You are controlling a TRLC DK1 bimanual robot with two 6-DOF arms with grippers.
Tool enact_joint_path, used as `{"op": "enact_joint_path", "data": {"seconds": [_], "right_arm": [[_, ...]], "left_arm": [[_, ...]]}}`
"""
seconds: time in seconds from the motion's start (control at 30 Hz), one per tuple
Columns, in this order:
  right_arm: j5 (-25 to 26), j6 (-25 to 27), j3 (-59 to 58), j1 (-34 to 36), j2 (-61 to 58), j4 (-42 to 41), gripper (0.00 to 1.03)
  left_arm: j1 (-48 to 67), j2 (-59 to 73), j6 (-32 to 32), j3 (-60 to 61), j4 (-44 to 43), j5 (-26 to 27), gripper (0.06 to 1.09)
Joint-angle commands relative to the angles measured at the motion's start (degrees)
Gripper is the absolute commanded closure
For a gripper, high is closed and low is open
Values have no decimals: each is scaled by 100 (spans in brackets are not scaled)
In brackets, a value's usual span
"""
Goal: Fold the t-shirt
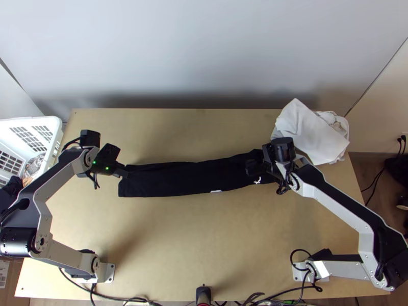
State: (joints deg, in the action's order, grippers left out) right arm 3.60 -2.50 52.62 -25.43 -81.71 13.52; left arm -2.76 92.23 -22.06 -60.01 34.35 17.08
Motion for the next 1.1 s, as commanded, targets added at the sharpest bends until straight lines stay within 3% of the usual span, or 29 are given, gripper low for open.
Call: {"op": "enact_joint_path", "data": {"seconds": [0.0, 0.03, 0.07, 0.1, 0.13, 0.3, 0.53, 0.67, 0.8, 1.0, 1.07], "right_arm": [[27, -40, 90, -23, 323, 283, 5], [27, -31, 152, -23, 349, 424, 5], [27, -31, 170, -23, 375, 485, 5], [27, -22, 161, -15, 393, 511, 5], [27, -13, 161, -6, 393, 564, 5], [-52, -13, 143, 3, 428, 784, 5], [-1370, -514, 715, -76, -55, 1610, 5], [-1423, -743, 1084, -507, -249, 1663, 5], [-1634, -1112, 1760, -718, -767, 1742, 5], [-2082, -1595, 2727, -1069, -1646, 1988, 5], [-2258, -1780, 3000, -1219, -1971, 2155, 5]], "left_arm": [[22, -258, -61, -134, 177, -3, 105], [66, -302, -61, -213, 301, -3, 105], [101, -346, -87, -319, 450, -12, 89], [127, -416, -96, -389, 511, -12, 55], [136, -521, -96, -442, 494, -12, 10], [347, -671, 80, -1153, 1065, 102, 10], [1349, -680, -114, -1268, 1364, 164, 10], [1472, -600, -140, -1083, 1426, 366, 10], [988, -284, -114, -872, 1426, 340, 10], [22, -205, -79, -626, 1311, -478, 10], [-277, -214, -87, -547, 1355, -478, 10]]}}
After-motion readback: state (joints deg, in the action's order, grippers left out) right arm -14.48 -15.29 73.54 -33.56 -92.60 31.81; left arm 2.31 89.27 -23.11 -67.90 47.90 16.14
